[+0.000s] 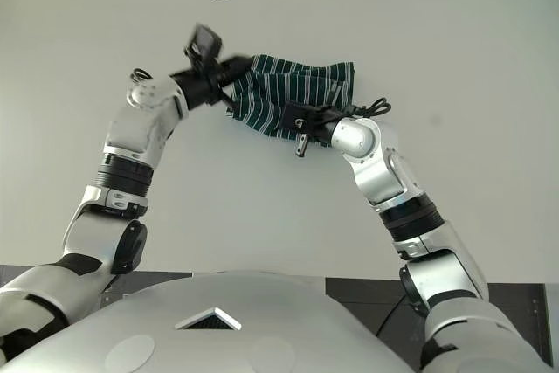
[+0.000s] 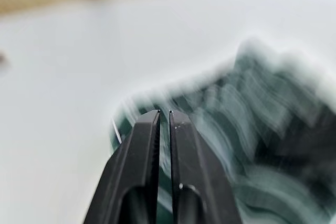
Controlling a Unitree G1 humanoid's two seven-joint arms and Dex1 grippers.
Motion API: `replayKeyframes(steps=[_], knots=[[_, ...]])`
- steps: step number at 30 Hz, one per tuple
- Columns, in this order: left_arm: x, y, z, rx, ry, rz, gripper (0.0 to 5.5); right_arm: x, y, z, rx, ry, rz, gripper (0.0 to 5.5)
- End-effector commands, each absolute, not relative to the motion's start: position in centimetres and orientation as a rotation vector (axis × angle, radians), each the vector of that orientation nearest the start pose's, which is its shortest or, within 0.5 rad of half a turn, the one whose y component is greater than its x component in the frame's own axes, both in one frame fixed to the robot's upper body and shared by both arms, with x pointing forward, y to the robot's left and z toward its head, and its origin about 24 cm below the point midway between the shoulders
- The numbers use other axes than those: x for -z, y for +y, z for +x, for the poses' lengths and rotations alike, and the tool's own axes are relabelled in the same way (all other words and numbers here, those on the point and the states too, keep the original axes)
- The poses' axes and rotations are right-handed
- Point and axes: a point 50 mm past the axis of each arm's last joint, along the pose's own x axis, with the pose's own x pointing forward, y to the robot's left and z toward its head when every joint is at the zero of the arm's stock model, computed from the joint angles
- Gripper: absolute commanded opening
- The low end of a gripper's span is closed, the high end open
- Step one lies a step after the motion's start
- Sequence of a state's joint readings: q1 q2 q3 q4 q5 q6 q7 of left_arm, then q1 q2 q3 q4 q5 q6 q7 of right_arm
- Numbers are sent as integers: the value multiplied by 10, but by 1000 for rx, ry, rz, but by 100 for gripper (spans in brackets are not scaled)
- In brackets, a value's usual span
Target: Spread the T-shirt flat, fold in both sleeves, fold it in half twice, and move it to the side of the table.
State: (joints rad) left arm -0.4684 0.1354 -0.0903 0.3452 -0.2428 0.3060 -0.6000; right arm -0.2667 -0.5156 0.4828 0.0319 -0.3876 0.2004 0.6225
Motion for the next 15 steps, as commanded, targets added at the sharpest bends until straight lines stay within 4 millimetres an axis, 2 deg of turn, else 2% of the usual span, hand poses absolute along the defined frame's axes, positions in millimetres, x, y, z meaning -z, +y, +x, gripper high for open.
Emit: replayKeyframes(steps=[1, 3, 6, 10, 15], knots=[[-123, 128, 328, 663, -62, -252, 36, -5, -170, 250, -927, 620, -1031, 15], [-134, 136, 321, 641, -122, -271, 36, -4, -185, 247, -910, 693, -1034, 15], [-144, 143, 309, 622, -190, -279, 36, -7, -220, 238, -853, 798, -1054, 15], [-140, 151, 301, 584, -211, -273, 36, -16, -274, 210, -796, 945, -1071, 15], [-135, 155, 298, 559, -214, -272, 36, -23, -312, 188, -727, 1044, -1054, 15]])
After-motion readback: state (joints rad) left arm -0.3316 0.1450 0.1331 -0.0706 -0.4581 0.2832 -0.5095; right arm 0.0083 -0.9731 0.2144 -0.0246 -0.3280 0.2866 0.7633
